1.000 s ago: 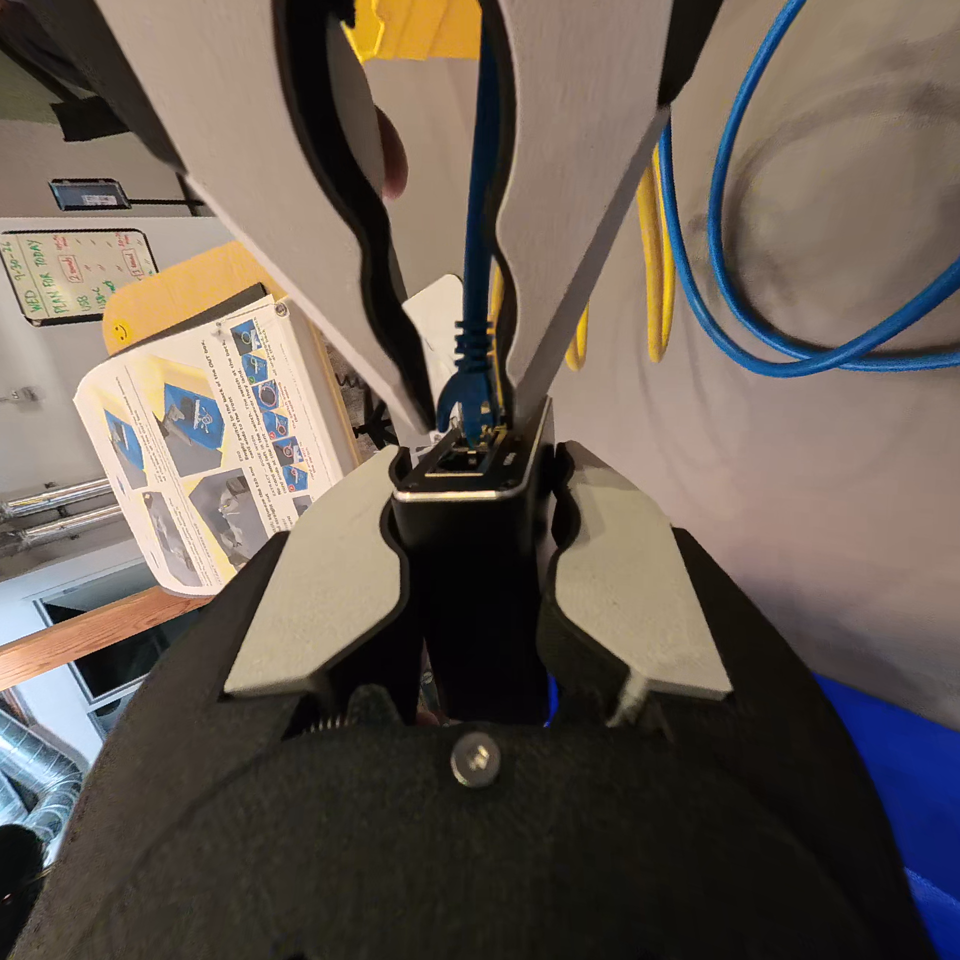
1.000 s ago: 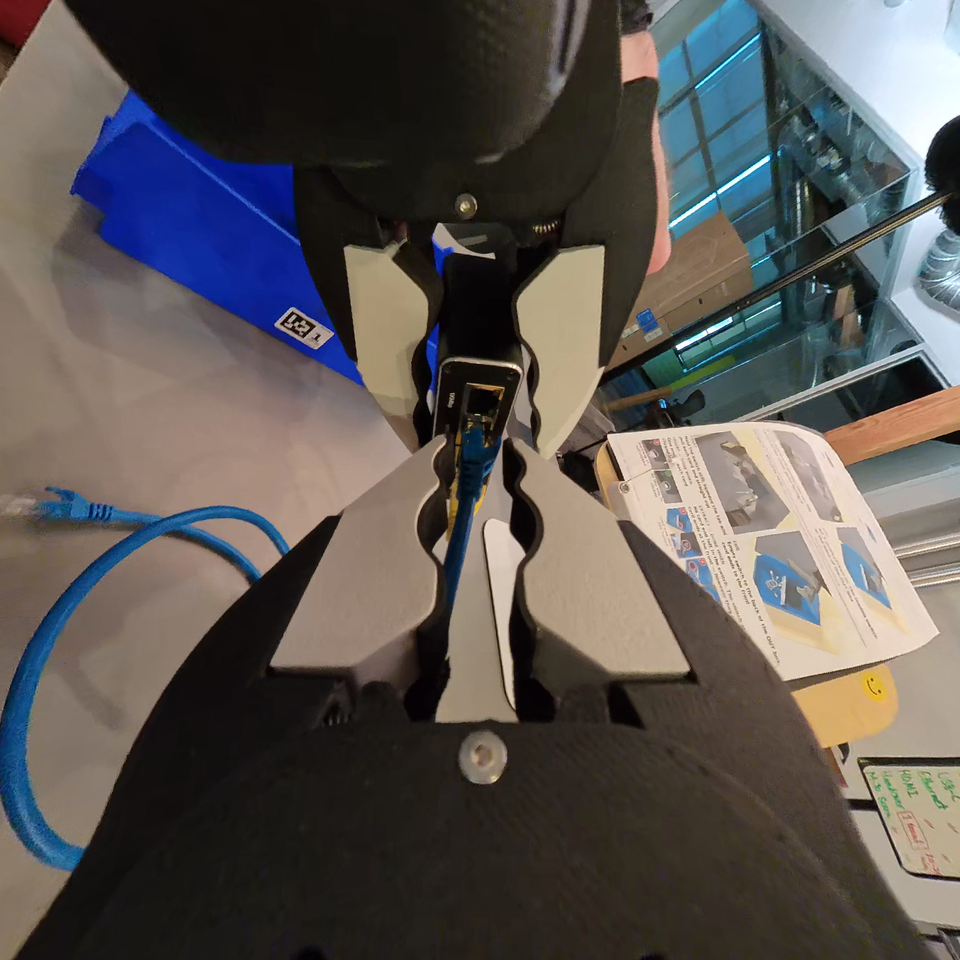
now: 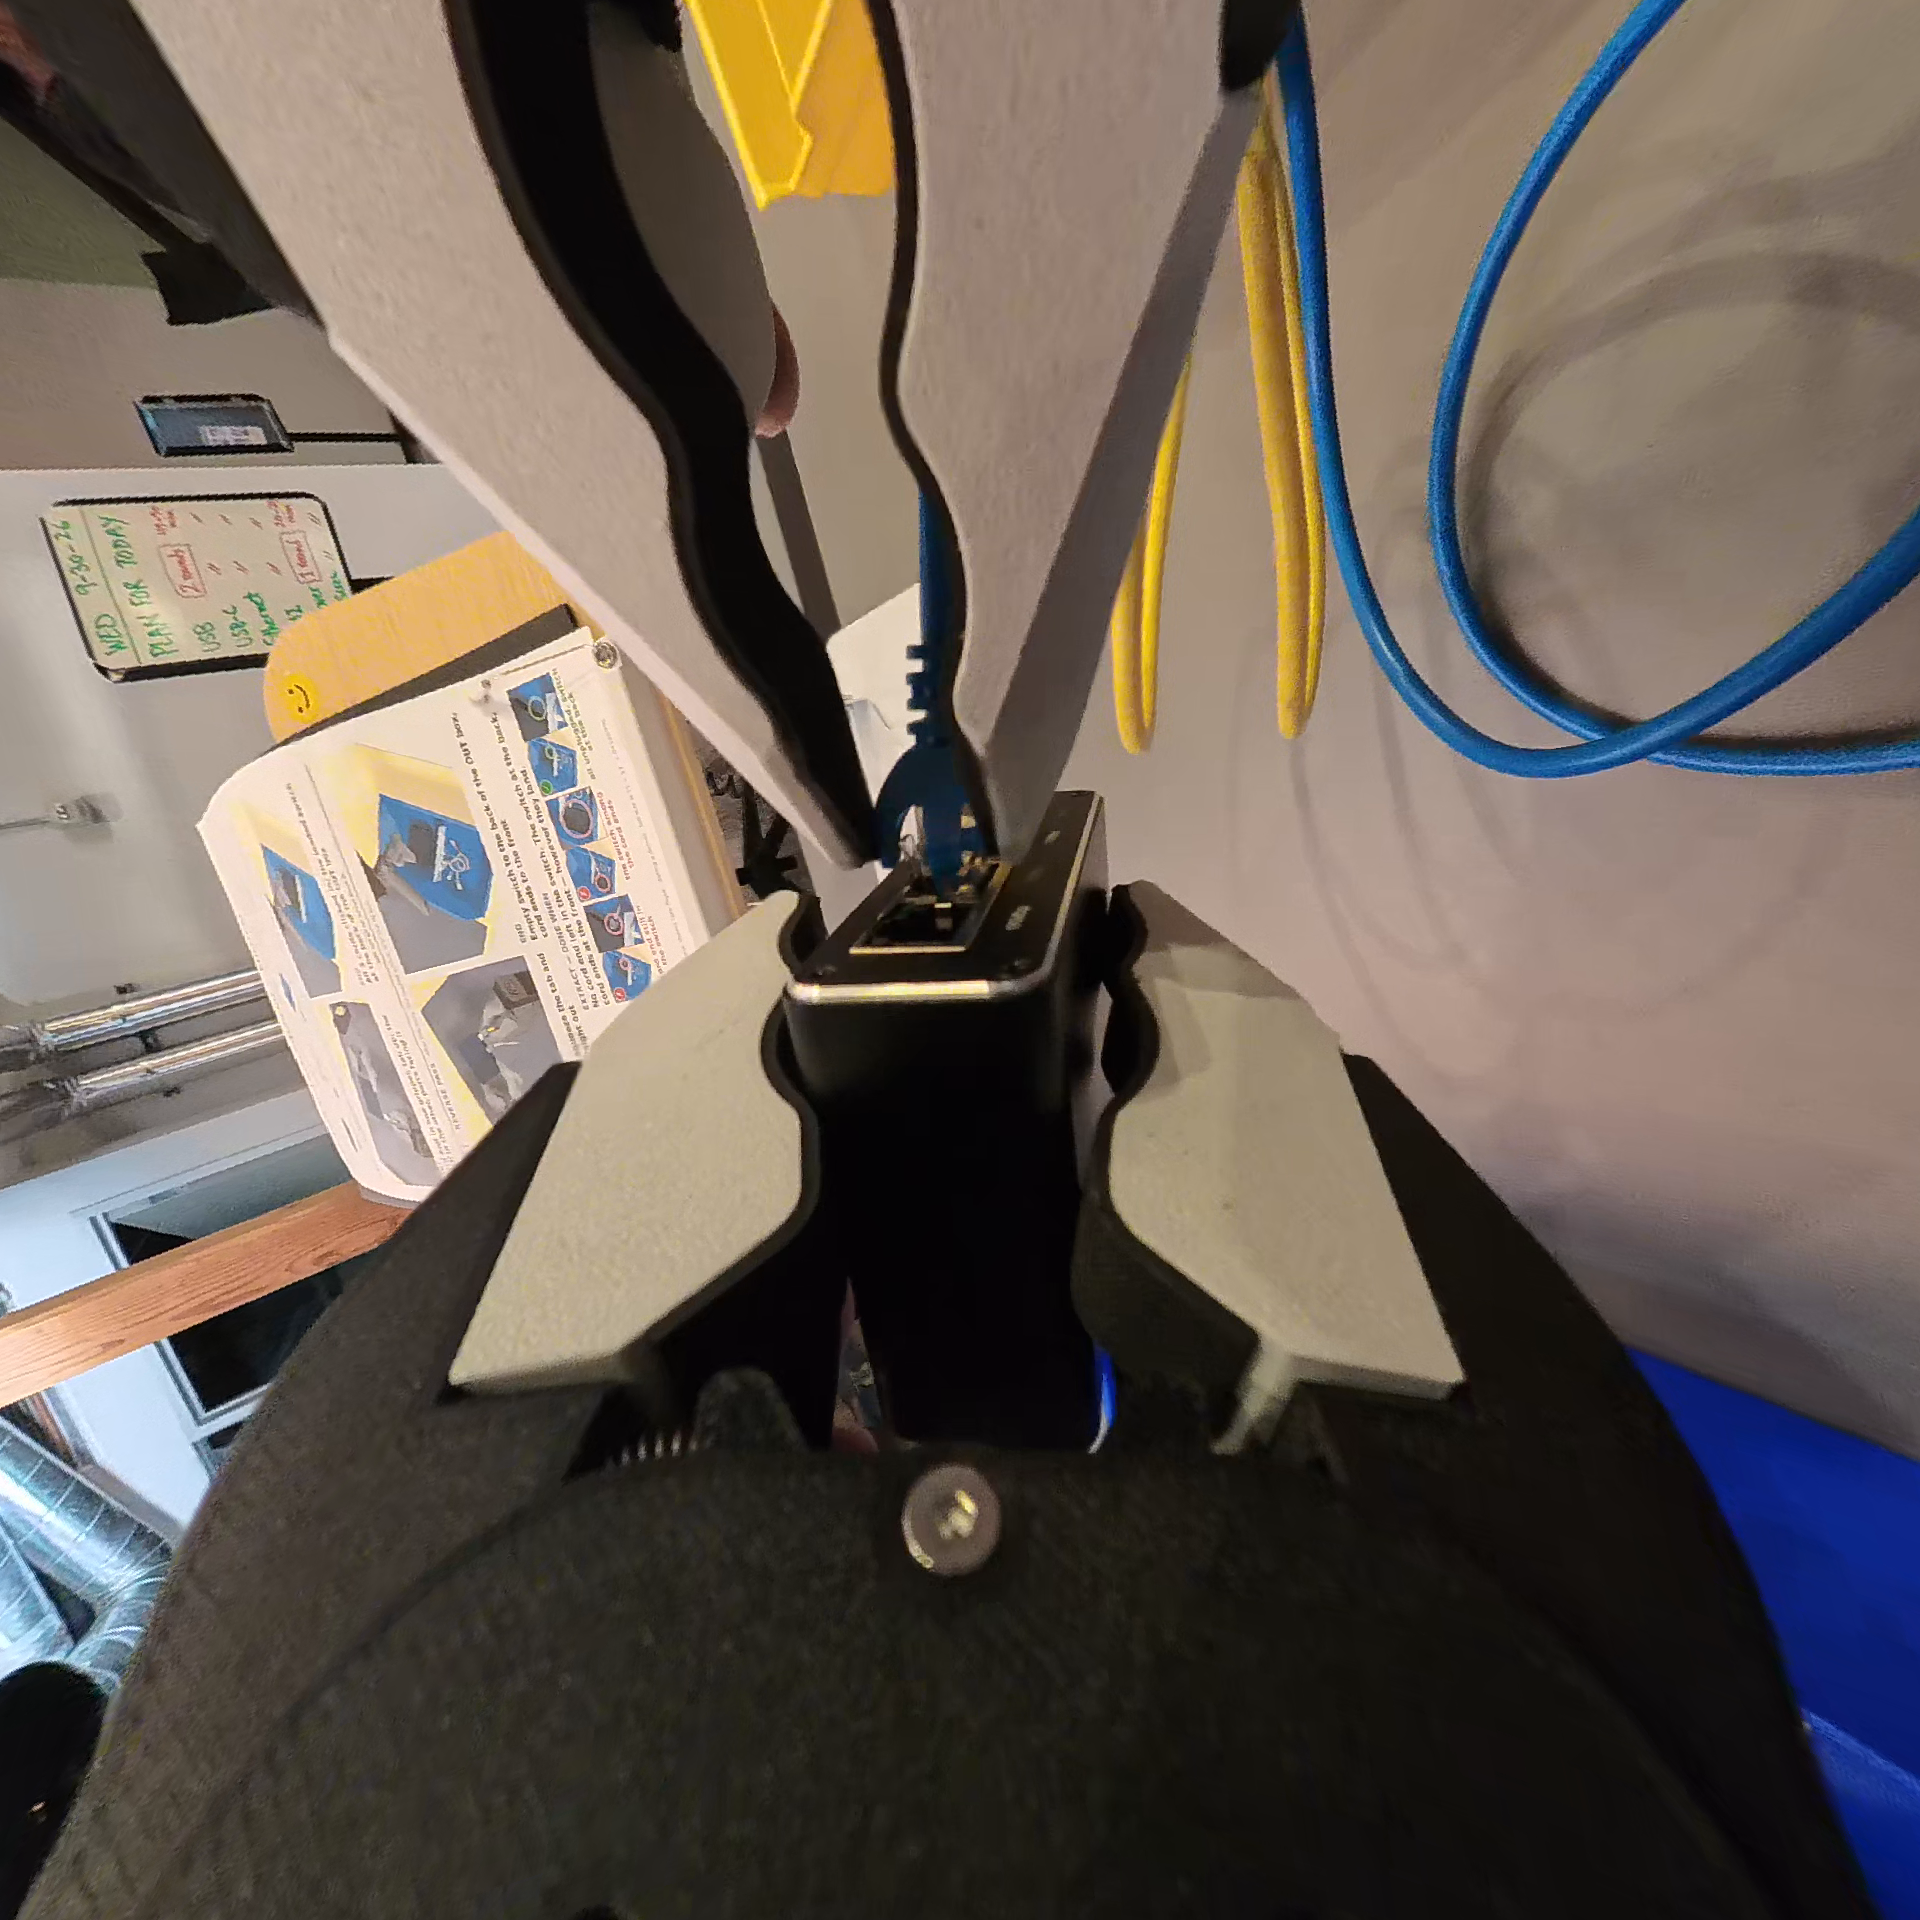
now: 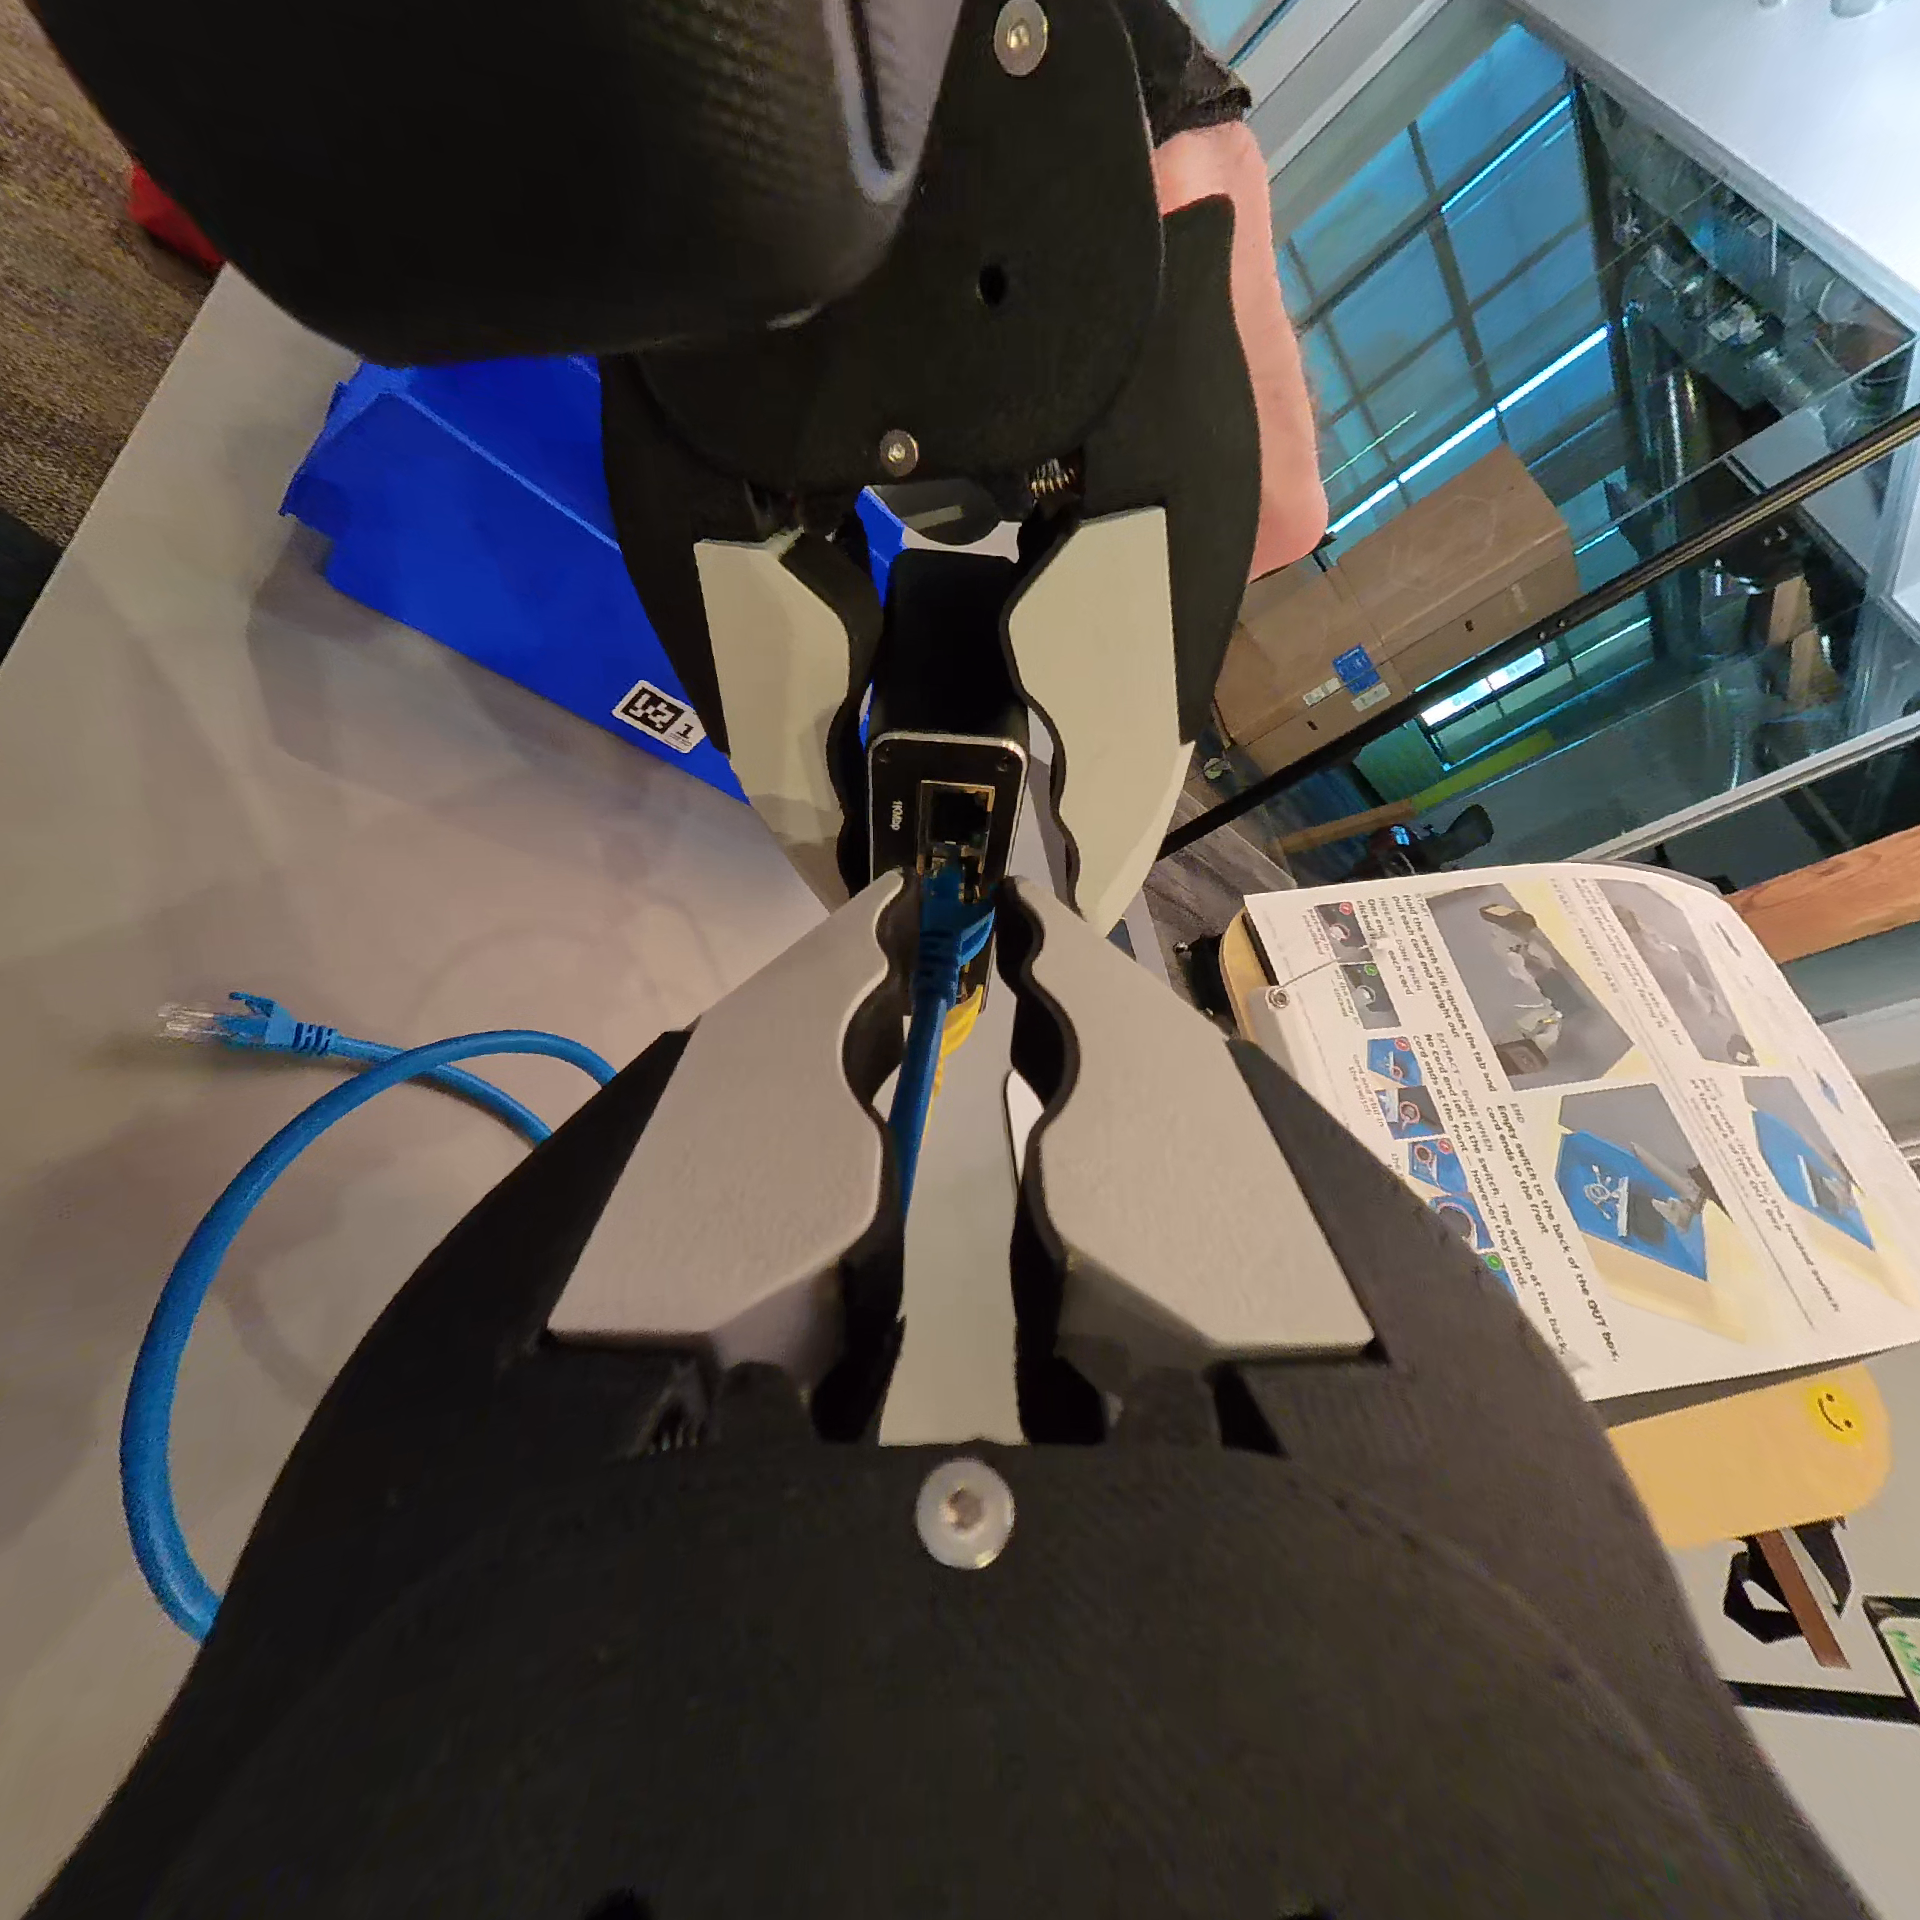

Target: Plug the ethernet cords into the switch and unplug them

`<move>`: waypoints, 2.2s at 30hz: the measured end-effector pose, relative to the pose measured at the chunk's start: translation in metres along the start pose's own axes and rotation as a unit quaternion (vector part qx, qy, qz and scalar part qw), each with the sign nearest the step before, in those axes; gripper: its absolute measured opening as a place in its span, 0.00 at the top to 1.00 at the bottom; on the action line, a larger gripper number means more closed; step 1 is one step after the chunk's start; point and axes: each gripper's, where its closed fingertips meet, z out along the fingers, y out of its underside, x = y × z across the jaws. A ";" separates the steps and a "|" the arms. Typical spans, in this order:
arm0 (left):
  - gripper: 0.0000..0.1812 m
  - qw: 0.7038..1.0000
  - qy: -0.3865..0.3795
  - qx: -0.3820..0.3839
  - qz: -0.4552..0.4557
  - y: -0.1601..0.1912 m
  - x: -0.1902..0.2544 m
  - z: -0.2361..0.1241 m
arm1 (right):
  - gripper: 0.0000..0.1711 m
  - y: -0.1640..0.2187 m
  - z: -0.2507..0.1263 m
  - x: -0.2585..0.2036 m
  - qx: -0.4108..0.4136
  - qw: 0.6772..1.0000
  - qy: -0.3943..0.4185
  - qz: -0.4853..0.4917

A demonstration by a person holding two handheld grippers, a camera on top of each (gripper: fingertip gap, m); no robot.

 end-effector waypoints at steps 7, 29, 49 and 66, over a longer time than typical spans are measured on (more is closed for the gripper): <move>0.71 1.000 -0.005 0.003 0.002 -0.002 -0.001 0.000 | 0.95 0.000 -0.003 -0.001 -0.002 1.000 -0.011 0.006; 0.72 0.997 0.044 0.034 -0.047 -0.006 0.013 0.007 | 0.96 0.005 -0.005 -0.012 -0.016 0.996 -0.071 0.041; 0.73 0.998 -0.001 0.026 -0.057 -0.006 -0.006 -0.007 | 0.93 -0.009 -0.012 0.003 -0.009 0.999 -0.037 0.024; 0.73 0.999 0.000 0.029 -0.043 -0.017 -0.007 -0.013 | 0.95 -0.008 -0.019 0.000 -0.057 0.997 -0.041 -0.038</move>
